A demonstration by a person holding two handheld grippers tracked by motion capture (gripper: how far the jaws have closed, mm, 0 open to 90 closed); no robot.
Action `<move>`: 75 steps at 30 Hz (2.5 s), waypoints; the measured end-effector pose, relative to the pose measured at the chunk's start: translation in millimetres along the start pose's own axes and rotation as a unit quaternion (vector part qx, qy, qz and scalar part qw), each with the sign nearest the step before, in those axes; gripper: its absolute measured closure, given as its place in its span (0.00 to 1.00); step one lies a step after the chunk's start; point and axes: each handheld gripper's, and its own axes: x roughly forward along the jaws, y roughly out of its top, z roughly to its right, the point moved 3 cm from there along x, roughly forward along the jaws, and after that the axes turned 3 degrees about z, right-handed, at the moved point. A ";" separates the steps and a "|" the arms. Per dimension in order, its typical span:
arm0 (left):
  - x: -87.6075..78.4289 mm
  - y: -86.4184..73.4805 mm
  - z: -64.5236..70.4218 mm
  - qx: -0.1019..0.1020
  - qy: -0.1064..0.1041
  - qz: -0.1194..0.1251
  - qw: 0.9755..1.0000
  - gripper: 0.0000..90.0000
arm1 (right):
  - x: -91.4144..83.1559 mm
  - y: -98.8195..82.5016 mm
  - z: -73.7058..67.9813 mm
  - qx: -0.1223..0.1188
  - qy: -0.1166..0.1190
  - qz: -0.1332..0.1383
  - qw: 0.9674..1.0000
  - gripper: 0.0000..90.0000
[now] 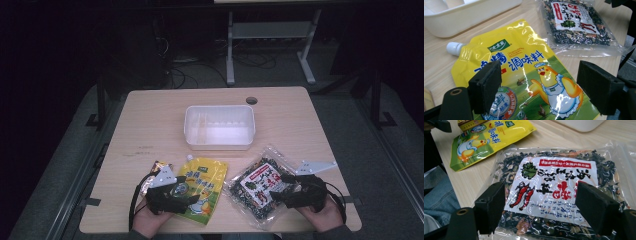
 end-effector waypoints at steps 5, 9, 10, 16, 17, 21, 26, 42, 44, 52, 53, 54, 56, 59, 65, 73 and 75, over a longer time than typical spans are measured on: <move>2.2 4.9 2.8 0.006 -0.004 0.002 1.000 0.24 | 1.1 0.2 1.2 0.001 -0.001 -0.003 1.000 0.25; 5.4 7.3 6.0 0.015 -0.005 -0.003 1.000 0.25 | 1.1 0.7 2.2 0.005 -0.002 -0.004 1.000 0.25; 6.6 7.9 7.7 0.016 -0.007 -0.004 1.000 0.27 | -0.4 1.8 3.3 0.008 -0.006 -0.003 1.000 0.25; 21.2 16.4 20.8 0.038 -0.020 -0.020 0.999 0.29 | -5.8 6.1 11.5 0.021 -0.021 -0.004 1.000 0.24; 21.2 16.4 20.8 0.038 -0.020 -0.020 0.999 0.29 | -6.6 7.2 14.1 0.026 -0.023 -0.007 0.999 0.23; 30.0 22.2 25.4 0.040 -0.028 -0.030 0.998 0.32 | -12.0 12.8 25.2 0.041 -0.036 -0.008 0.998 0.23; 41.3 29.9 28.6 0.044 -0.035 -0.042 0.998 0.32 | -18.6 18.9 34.0 0.050 -0.049 -0.005 0.998 0.24; 88.8 48.2 42.3 0.044 -0.050 -0.100 0.993 0.39 | -23.1 10.2 81.8 0.114 -0.089 -0.061 0.988 0.36; 95.1 49.2 44.9 0.044 -0.051 -0.108 0.992 0.41 | -25.9 4.3 86.2 0.136 -0.092 -0.074 0.984 0.37; 112.4 47.7 49.2 0.046 -0.050 -0.143 0.987 0.47 | -41.2 -14.8 99.2 0.176 -0.111 -0.088 0.974 0.41; 115.3 47.0 50.0 0.045 -0.050 -0.148 0.987 0.47 | -42.5 -17.1 100.2 0.180 -0.110 -0.089 0.973 0.42; 115.3 47.0 50.0 0.045 -0.050 -0.148 0.987 0.47 | -42.5 -17.1 100.2 0.180 -0.110 -0.089 0.973 0.42; 117.1 46.4 50.5 0.044 -0.051 -0.150 0.986 0.48 | -44.3 -22.3 102.6 0.185 -0.102 -0.087 0.974 0.46; 118.0 46.9 50.7 0.047 -0.052 -0.153 0.986 0.49 | -44.7 -28.6 105.8 0.206 -0.088 -0.091 0.970 0.51; 120.0 46.3 52.1 0.044 -0.055 -0.154 0.985 0.49 | -41.9 -34.1 108.0 0.229 -0.054 -0.088 0.968 0.63; 120.7 46.8 51.7 0.049 -0.053 -0.153 0.986 0.49 | -46.2 -34.7 109.2 0.227 -0.053 -0.075 0.970 0.97; 120.7 47.2 51.0 0.047 -0.051 -0.149 0.986 0.47 | -50.4 -31.7 108.0 0.223 -0.046 -0.062 0.972 0.99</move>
